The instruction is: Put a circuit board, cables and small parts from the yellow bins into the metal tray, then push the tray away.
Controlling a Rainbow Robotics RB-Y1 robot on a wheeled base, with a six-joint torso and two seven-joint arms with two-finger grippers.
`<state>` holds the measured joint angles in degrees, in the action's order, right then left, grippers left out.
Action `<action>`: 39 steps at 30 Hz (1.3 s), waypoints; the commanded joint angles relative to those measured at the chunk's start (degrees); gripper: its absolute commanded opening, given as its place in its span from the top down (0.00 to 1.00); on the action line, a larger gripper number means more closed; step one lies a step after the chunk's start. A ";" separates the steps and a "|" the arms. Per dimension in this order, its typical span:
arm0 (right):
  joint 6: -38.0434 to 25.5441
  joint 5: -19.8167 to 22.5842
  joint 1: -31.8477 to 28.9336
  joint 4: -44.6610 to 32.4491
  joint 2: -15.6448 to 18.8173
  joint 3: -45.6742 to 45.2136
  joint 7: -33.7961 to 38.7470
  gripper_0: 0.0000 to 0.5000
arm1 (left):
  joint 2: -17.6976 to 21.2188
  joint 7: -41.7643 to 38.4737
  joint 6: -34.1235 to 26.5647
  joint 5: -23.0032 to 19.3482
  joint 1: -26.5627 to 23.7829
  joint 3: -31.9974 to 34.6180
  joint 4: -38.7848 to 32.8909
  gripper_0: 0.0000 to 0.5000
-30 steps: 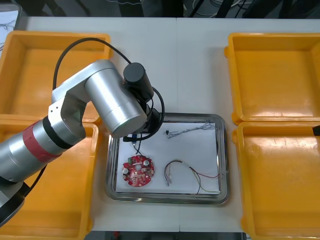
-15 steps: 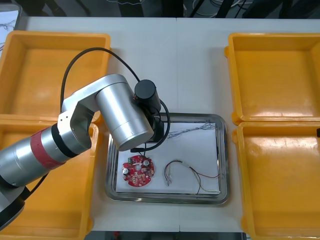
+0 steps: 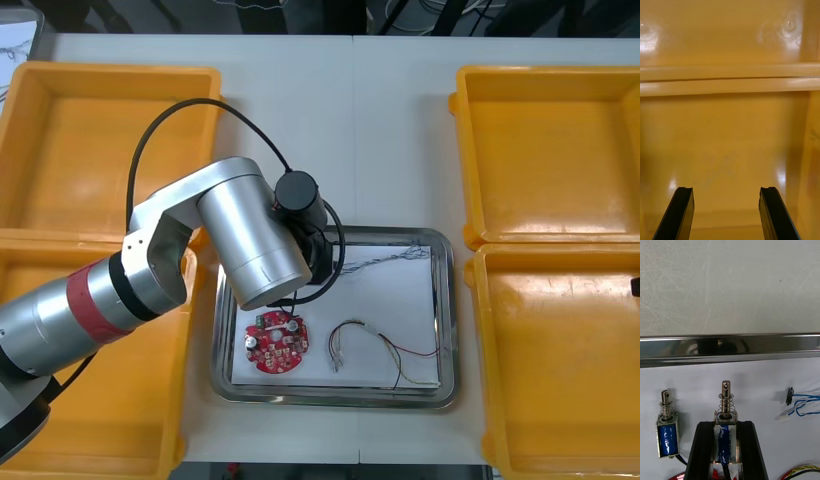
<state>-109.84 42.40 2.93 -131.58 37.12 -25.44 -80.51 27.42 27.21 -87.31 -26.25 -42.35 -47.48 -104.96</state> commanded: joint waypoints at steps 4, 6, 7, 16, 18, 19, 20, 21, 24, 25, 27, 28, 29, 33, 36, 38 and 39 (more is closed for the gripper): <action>-0.16 0.40 -1.17 -0.34 -1.18 -0.48 -1.40 0.00 | -1.67 -3.48 1.53 1.11 -0.02 -2.09 0.98 1.00; -0.16 0.40 -1.17 -0.34 -1.26 -0.48 -1.40 0.00 | -1.67 -3.57 1.97 1.11 -0.02 -2.09 1.51 1.00; -0.16 0.40 -1.26 -0.34 -1.26 -0.48 -1.40 0.00 | -1.67 -3.57 2.15 1.11 -0.02 -2.18 1.68 1.00; -0.16 0.58 -1.35 -0.34 -1.18 -0.48 -1.40 0.00 | -2.02 -4.09 2.41 1.29 -0.02 -2.09 1.86 1.00; -0.16 0.66 -1.35 -0.34 -1.18 -0.48 -1.40 0.00 | -2.11 -4.36 2.50 1.29 -0.02 -2.09 1.86 1.00; -0.16 0.66 -1.35 -0.34 -1.18 -0.48 -1.40 0.00 | -2.11 -4.53 2.50 1.29 -0.02 -2.18 1.86 0.98; -0.16 0.66 -1.35 -0.34 -1.18 -0.39 -1.40 0.00 | -2.11 -4.80 2.58 1.29 -0.02 -2.09 1.86 0.72; -0.16 0.66 -1.35 -0.34 -1.18 -0.48 -1.40 0.00 | -2.20 -4.97 2.76 1.29 -0.02 -2.18 1.86 0.38; -0.16 0.66 -1.35 -0.34 -1.18 -0.48 -1.40 0.00 | -2.37 -5.41 2.94 1.29 -0.10 -2.18 1.86 0.17; -0.16 0.75 -1.35 -0.34 -1.26 -0.48 -1.40 0.00 | -2.37 -5.41 2.94 1.20 -0.02 -2.09 1.86 0.16; -0.16 0.66 -1.35 -0.34 -1.18 -0.39 -1.40 0.00 | -2.46 -5.68 3.11 1.29 -0.02 -2.18 1.86 0.11; -0.16 0.75 -1.35 -0.34 -1.18 -0.48 -1.40 0.00 | -2.46 -5.68 3.11 1.29 -0.10 -2.09 1.86 0.10; -0.16 0.75 -1.35 -0.26 -1.18 -0.48 -1.40 0.00 | -2.55 -5.85 3.20 1.29 -0.10 -2.09 1.77 0.09; -0.16 0.58 -1.35 -0.34 -1.18 -0.48 -1.40 0.00 | -2.55 -6.29 3.11 1.20 -0.02 -2.09 1.33 0.02; -0.16 0.40 -1.35 -0.34 -1.18 -0.39 -1.40 0.00 | -2.46 -6.73 2.94 1.55 -0.02 -2.09 0.28 0.00; -0.16 0.14 -1.35 -0.34 -1.18 -0.48 -1.40 0.00 | -2.20 -6.91 2.15 2.08 -0.10 -2.09 -0.69 0.00; -0.16 -0.04 -1.35 -0.34 -1.18 -0.48 -1.40 0.00 | -2.02 -6.91 1.09 2.43 -0.10 -2.00 -1.57 0.00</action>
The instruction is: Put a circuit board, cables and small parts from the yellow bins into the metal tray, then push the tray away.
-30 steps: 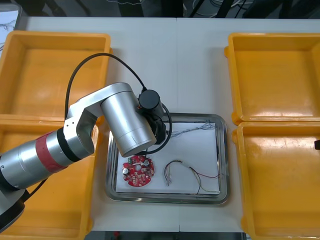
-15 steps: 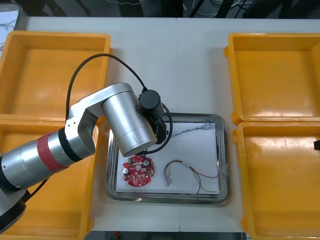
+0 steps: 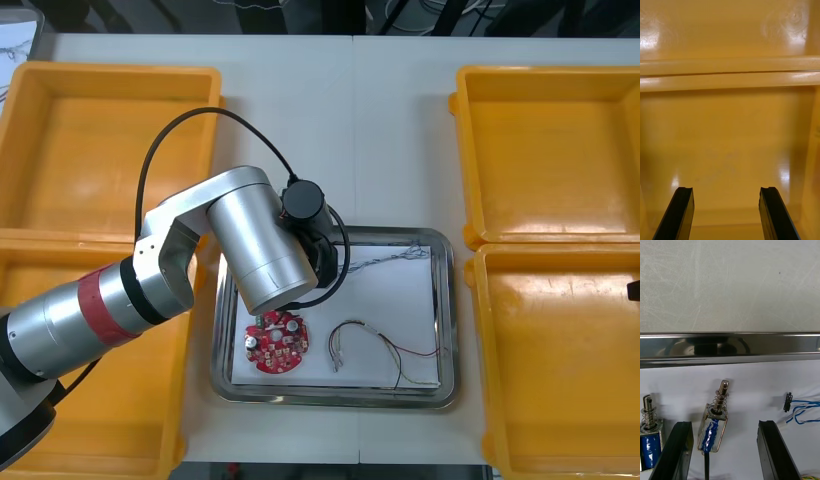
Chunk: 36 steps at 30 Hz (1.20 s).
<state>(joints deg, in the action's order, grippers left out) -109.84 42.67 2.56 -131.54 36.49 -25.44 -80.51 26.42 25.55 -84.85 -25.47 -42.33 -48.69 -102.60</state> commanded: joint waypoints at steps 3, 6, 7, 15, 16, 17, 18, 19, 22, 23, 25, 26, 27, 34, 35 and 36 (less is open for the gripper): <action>-0.16 -0.48 -0.98 -0.38 -0.54 -0.40 -1.40 0.00 | -0.31 -4.81 -4.09 1.83 -0.12 0.70 -6.48 0.00; -0.16 -0.39 -0.98 -0.38 -0.54 -0.48 -1.31 0.00 | 0.48 -4.55 -7.26 1.65 -0.30 2.37 -9.55 0.00; -0.16 -0.39 -0.98 -0.38 -0.54 -0.48 -1.40 0.00 | 0.66 -4.46 -8.05 1.56 -0.39 2.72 -10.08 0.00; -0.16 0.14 -0.98 -0.38 -0.36 -0.48 -1.05 0.00 | 6.10 -3.05 -15.08 -4.85 -1.18 10.90 -16.94 0.00; -0.16 0.22 -0.98 -0.38 -0.27 -0.48 -1.05 0.00 | 6.63 -2.88 -15.52 -5.55 -1.18 11.60 -17.29 0.00; -0.16 0.31 -0.98 -0.38 -0.19 -0.48 -1.14 0.00 | 7.86 -2.61 -16.13 -7.05 -1.18 12.92 -18.08 0.00; -0.16 0.40 -0.98 -0.38 -0.19 -0.48 -1.14 0.00 | 9.09 -2.35 -16.66 -8.63 -1.18 14.33 -18.87 0.00; -0.16 0.49 -0.98 -0.38 -0.19 -0.57 -1.40 0.00 | 10.41 -2.09 -17.45 -10.04 -1.18 15.56 -19.57 0.00; -0.16 0.66 -0.98 -0.38 -0.01 -0.57 -1.40 0.00 | 13.40 -1.30 -19.65 -13.29 -1.18 18.37 -21.07 0.00; -0.16 0.84 -0.89 -0.38 -0.01 -0.48 -1.40 0.00 | 14.01 -1.21 -20.18 -13.90 -1.18 18.90 -21.42 0.00; -0.16 1.28 -0.98 -1.00 0.16 -0.31 -1.40 0.00 | 16.30 0.55 -21.94 -16.98 -1.18 21.44 -21.95 0.00; -0.16 1.37 -0.89 -1.26 0.25 -0.31 -1.40 0.00 | 16.74 1.17 -22.46 -17.77 -1.18 22.24 -21.95 0.00; -0.16 1.63 -0.89 -1.88 0.43 -0.05 -1.40 0.00 | 17.62 2.04 -23.43 -19.27 -1.18 23.55 -21.86 0.00; -0.16 3.30 0.43 -5.66 2.98 3.82 -0.87 0.00 | 21.05 5.82 -25.15 -24.98 0.32 30.94 -21.95 0.00; -0.16 4.27 1.04 -6.10 3.42 4.53 -0.79 0.00 | 21.31 7.05 -25.15 -25.51 1.02 32.34 -22.03 0.00; -0.16 5.41 1.92 -6.54 3.77 5.40 -0.87 0.00 | 21.57 8.28 -25.15 -25.86 1.81 33.84 -22.21 0.00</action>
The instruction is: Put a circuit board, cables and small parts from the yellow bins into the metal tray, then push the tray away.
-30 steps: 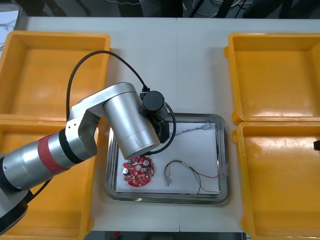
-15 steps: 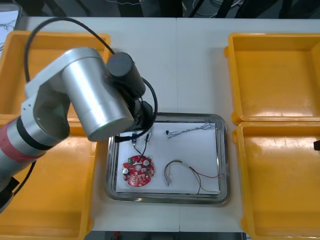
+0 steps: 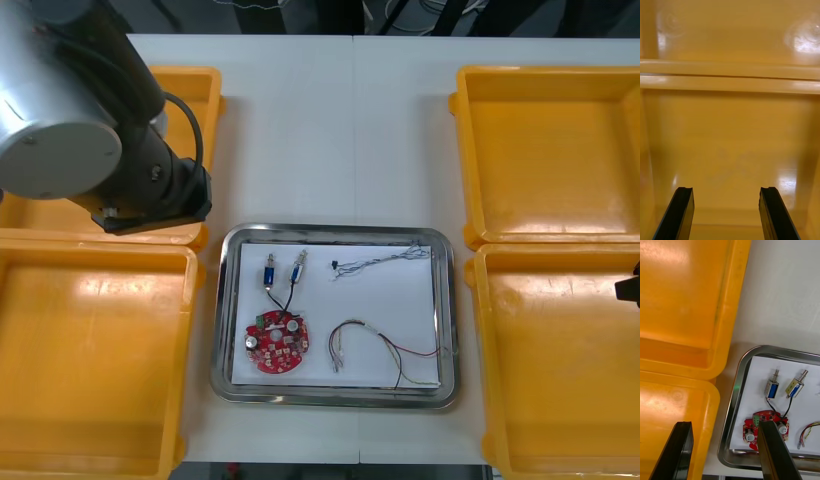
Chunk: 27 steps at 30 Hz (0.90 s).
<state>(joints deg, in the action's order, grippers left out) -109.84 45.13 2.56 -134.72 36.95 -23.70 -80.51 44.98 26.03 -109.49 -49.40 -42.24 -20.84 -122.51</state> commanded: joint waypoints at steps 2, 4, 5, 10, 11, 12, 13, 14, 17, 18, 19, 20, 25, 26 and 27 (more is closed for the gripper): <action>-0.16 4.88 3.33 -3.44 3.74 5.07 -1.05 0.00 | 3.27 9.13 -0.51 -2.19 3.13 8.10 -2.73 0.00; -0.16 6.99 5.61 -3.44 4.18 7.09 -1.23 0.00 | 3.45 11.68 -0.51 -2.28 5.50 11.00 -3.52 0.00; -0.16 8.05 6.75 -3.44 4.36 8.23 -1.31 0.00 | 3.62 12.56 -0.51 -2.28 6.91 12.40 -4.05 0.00; -0.16 11.65 10.97 -3.44 5.06 12.89 -1.40 0.00 | 4.06 17.30 -0.51 -2.81 12.45 18.73 -5.02 0.00; -0.16 11.82 11.76 -3.35 5.06 13.94 -1.49 0.00 | 4.15 18.62 -0.51 -2.72 13.59 20.14 -5.19 0.00; -0.16 11.91 12.20 -3.44 5.06 14.65 -1.49 0.00 | 4.15 19.32 -0.51 -2.72 14.20 20.84 -5.37 0.00; -0.16 12.00 13.35 -3.44 5.06 16.41 -1.58 0.00 | 4.15 20.82 -0.51 -2.63 15.26 22.42 -5.46 0.00; -0.16 12.09 14.40 -3.35 5.06 18.16 -1.58 0.00 | 4.15 22.40 -0.51 -2.63 16.23 23.83 -5.54 0.00; -0.16 12.09 17.92 -2.65 5.06 23.08 -1.58 0.00 | 4.15 25.30 -0.51 -2.63 19.30 27.26 -6.42 0.00; -0.16 12.09 18.53 -2.39 5.06 24.05 -1.58 0.00 | 4.15 25.83 -0.51 -2.63 19.83 27.87 -6.60 0.00; -0.16 12.18 19.76 -1.95 5.06 26.16 -1.58 0.00 | 4.24 26.88 -0.51 -2.46 21.06 28.84 -6.86 0.00; -0.16 12.26 20.90 -1.42 5.06 28.27 -1.58 0.00 | 4.32 28.11 -0.51 -2.28 22.29 29.89 -7.30 0.00; -0.16 11.74 24.42 -0.63 4.62 35.74 -2.28 0.00 | 5.03 32.59 -0.51 -2.10 26.77 34.11 -8.18 0.00; -0.16 11.47 25.30 -0.63 4.54 37.50 -2.63 0.00 | 5.12 33.65 -0.51 -2.10 27.92 35.25 -8.27 0.00; -0.16 11.47 25.30 -0.63 4.54 37.50 -2.63 0.00 | 5.12 33.65 -0.51 -2.10 27.92 35.25 -8.27 0.00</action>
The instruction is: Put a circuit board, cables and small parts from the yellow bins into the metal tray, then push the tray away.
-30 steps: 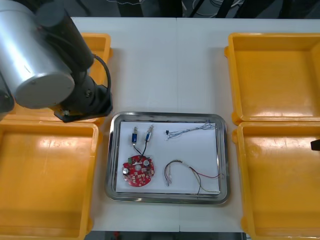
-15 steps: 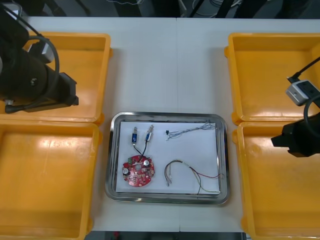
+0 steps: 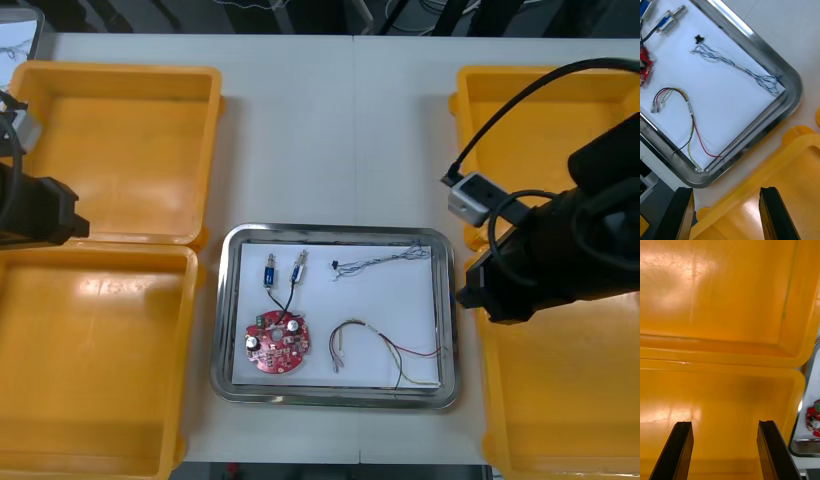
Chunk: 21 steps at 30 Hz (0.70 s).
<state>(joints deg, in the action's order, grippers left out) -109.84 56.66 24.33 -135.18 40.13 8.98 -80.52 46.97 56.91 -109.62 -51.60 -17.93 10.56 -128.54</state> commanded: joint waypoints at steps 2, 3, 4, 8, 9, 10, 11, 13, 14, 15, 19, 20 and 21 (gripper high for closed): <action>-0.16 -0.85 5.64 -0.17 0.91 9.57 -3.33 0.00 | 3.39 4.79 -0.38 0.01 5.89 5.78 -2.33 0.00; -0.16 -1.20 6.26 -0.08 0.65 11.24 -3.50 0.00 | 3.48 5.31 -0.38 0.09 6.51 6.31 -2.42 0.00; -0.16 -2.08 7.14 -0.08 0.30 13.35 -3.85 0.00 | 3.65 5.75 -0.38 0.09 7.21 6.84 -2.42 0.00; 0.60 -4.63 10.48 0.10 -0.93 20.90 -6.67 0.00 | 4.01 6.37 -0.38 0.18 9.50 8.16 -2.33 0.00; 0.77 -4.98 10.83 0.27 -1.20 21.78 -7.46 0.00 | 4.09 6.46 -0.38 0.27 9.76 8.33 -2.42 0.00; 0.95 -5.68 11.45 0.53 -1.55 23.19 -9.30 0.00 | 4.18 6.72 -0.38 0.27 10.38 8.77 -2.33 0.00; 1.03 -6.03 11.88 0.97 -1.90 24.33 -10.53 0.00 | 4.18 6.98 -0.38 0.36 10.81 8.95 -2.42 0.00; 1.65 -6.74 12.59 2.12 -2.69 26.70 -13.08 0.00 | 4.18 7.60 -0.38 0.53 11.69 9.39 -2.42 0.00; 1.83 -6.82 12.59 2.38 -2.87 27.14 -13.52 0.00 | 4.18 7.77 -0.38 0.71 11.87 9.39 -2.42 0.00; 2.53 -7.35 12.85 3.08 -3.13 28.29 -14.84 0.00 | 4.18 8.13 -0.38 0.88 12.04 9.48 -2.33 0.00; 6.22 -8.67 13.38 5.11 -4.62 32.24 -18.53 0.00 | 4.18 9.18 -0.38 0.97 12.48 9.39 -2.33 0.00; 7.19 -9.46 13.47 5.37 -4.98 33.12 -19.23 0.00 | 4.18 9.44 -0.38 0.97 12.48 9.39 -2.33 0.00; 8.33 -10.52 13.47 5.54 -5.33 34.44 -19.76 0.00 | 4.18 9.80 -0.38 0.97 12.57 9.39 -2.33 0.00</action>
<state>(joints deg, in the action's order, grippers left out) -103.89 48.38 35.86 -129.85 36.86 39.57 -96.74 48.41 58.73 -109.63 -51.25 -6.53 18.34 -129.21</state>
